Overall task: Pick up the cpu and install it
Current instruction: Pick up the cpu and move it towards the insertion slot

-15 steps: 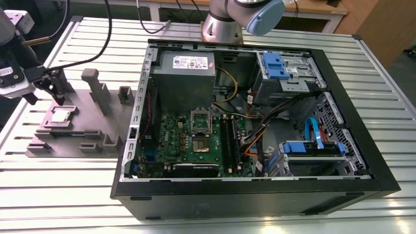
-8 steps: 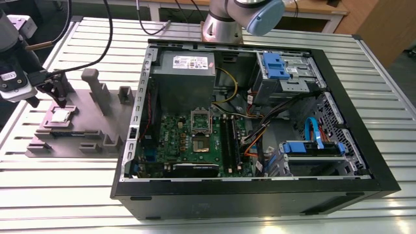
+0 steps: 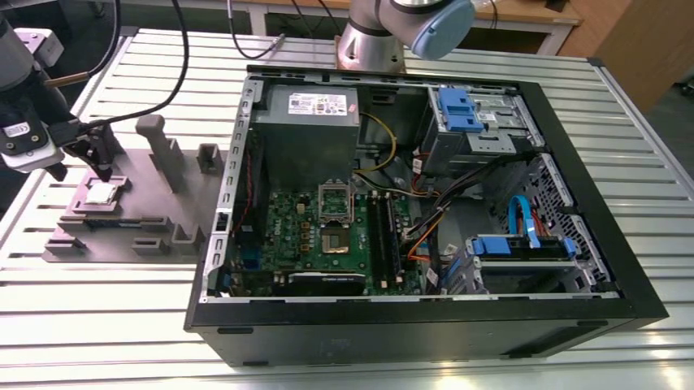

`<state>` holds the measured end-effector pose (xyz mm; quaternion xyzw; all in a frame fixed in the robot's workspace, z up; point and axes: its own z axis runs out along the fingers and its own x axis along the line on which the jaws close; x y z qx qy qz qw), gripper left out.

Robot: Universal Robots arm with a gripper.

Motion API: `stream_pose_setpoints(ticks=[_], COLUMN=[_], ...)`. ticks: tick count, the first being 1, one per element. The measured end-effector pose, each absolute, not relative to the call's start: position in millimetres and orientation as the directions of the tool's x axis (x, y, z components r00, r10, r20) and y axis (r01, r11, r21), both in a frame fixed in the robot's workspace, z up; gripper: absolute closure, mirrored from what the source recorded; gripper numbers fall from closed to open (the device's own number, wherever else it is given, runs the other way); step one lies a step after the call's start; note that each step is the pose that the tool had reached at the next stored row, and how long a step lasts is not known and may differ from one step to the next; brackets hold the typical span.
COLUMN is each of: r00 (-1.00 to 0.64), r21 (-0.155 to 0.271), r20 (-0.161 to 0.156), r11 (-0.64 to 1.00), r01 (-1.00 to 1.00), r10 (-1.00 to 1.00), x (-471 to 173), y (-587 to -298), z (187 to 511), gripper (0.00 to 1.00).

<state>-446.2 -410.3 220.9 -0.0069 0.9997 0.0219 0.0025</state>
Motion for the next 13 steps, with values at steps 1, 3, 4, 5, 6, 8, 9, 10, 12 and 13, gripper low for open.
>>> stream_pose_setpoints(ticks=[1, 3, 4, 5, 6, 8, 9, 10, 12, 13], r00=[-1.0, -1.0, -1.0, -1.0, -1.0, -1.0, -1.0, -1.0, -1.0, -1.0], r21=[0.044, 0.044, 0.044, 0.044, 0.044, 0.044, 0.044, 0.044, 0.044, 0.044], r20=[-0.006, -0.005, -0.004, -0.004, -0.003, -0.002, -0.001, -0.001, -0.001, -0.001], r11=[0.999, 0.999, 0.999, 0.999, 0.999, 0.999, 0.999, 0.999, 0.999, 0.999], r01=[-0.014, -0.013, -0.012, -0.009, -0.007, -0.002, -0.001, 0.0, 0.0, 0.0], r10=[-0.014, -0.013, -0.012, -0.009, -0.007, -0.002, -0.001, 0.0, 0.0, 0.0], x=[-446.2, -446.0, -445.7, -445.7, -445.7, -445.6, -445.2, -444.9, -444.8, -444.7], y=[-410.3, -410.3, -410.5, -410.6, -410.7, -410.8, -411.1, -411.4, -411.3, -411.3], z=[220.4, 218.7, 217.5, 215.9, 214.4, 211.1, 209.5, 208.1, 204.8, 203.0], gripper=[0.35, 0.35, 0.35, 0.35, 0.35, 0.35, 0.35, 0.35, 0.35, 0.35])
